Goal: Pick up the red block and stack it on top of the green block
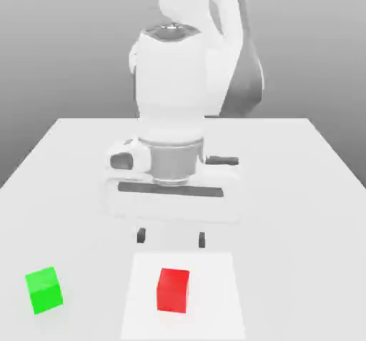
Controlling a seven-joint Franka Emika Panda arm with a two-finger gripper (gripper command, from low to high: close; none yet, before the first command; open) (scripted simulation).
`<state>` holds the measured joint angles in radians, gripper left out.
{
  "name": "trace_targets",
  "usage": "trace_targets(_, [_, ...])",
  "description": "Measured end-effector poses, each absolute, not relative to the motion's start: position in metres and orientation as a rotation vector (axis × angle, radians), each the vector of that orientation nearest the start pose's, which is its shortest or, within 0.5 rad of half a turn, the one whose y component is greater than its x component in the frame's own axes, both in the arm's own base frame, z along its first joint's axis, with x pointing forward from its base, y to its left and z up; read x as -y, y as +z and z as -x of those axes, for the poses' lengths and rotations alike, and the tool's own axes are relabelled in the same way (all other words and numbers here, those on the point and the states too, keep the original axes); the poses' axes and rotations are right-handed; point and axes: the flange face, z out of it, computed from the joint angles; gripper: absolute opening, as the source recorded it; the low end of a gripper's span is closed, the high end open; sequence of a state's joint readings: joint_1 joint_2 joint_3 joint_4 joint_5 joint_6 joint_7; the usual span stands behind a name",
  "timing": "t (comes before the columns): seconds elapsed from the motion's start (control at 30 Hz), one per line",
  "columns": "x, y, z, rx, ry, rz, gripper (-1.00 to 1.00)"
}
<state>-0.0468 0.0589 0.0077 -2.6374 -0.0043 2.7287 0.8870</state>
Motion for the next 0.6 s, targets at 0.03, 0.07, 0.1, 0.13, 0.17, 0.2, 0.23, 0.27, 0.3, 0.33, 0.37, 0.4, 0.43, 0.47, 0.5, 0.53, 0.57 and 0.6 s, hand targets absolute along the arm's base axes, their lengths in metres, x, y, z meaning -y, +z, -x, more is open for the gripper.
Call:
trace_targets(0.03, [0.017, 0.214, -0.429, -1.398, -0.024, 2.806, 0.00])
trace_targets(0.07, [0.017, 0.201, -0.427, -1.401, -0.012, 2.808, 0.00])
trace_targets(0.1, [0.017, 0.189, -0.427, -1.402, -0.006, 2.809, 0.00])
trace_targets(0.13, [0.017, 0.177, -0.426, -1.403, -0.003, 2.810, 0.00])
trace_targets(0.17, [0.017, 0.166, -0.426, -1.403, -0.001, 2.810, 0.00])
trace_targets(0.2, [0.016, 0.154, -0.425, -1.403, -0.001, 2.810, 0.00])
trace_targets(0.23, [0.016, 0.147, -0.424, -1.403, 0.000, 2.811, -1.00])
trace_targets(0.27, [0.016, 0.147, -0.424, -1.403, 0.000, 2.811, -1.00])
trace_targets(0.3, [0.016, 0.147, -0.424, -1.403, 0.000, 2.811, -1.00])
trace_targets(0.33, [0.016, 0.147, -0.424, -1.403, -0.001, 2.811, -1.00])
trace_targets(0.37, [0.016, 0.147, -0.424, -1.404, -0.001, 2.811, -1.00])
trace_targets(0.4, [0.016, 0.147, -0.424, -1.404, -0.001, 2.810, -1.00])
trace_targets(0.43, [0.016, 0.144, -0.424, -1.404, -0.001, 2.811, -1.00])
trace_targets(0.47, [0.016, 0.147, -0.424, -1.404, -0.001, 2.811, -1.00])
trace_targets(0.5, [0.016, 0.155, -0.425, -1.404, 0.000, 2.811, -1.00])
trace_targets(0.53, [0.016, 0.164, -0.425, -1.404, -0.001, 2.810, -1.00])
trace_targets(0.57, [0.016, 0.175, -0.426, -1.404, -0.001, 2.810, -1.00])
trace_targets(0.6, [0.016, 0.185, -0.425, -1.404, 0.000, 2.810, -1.00])
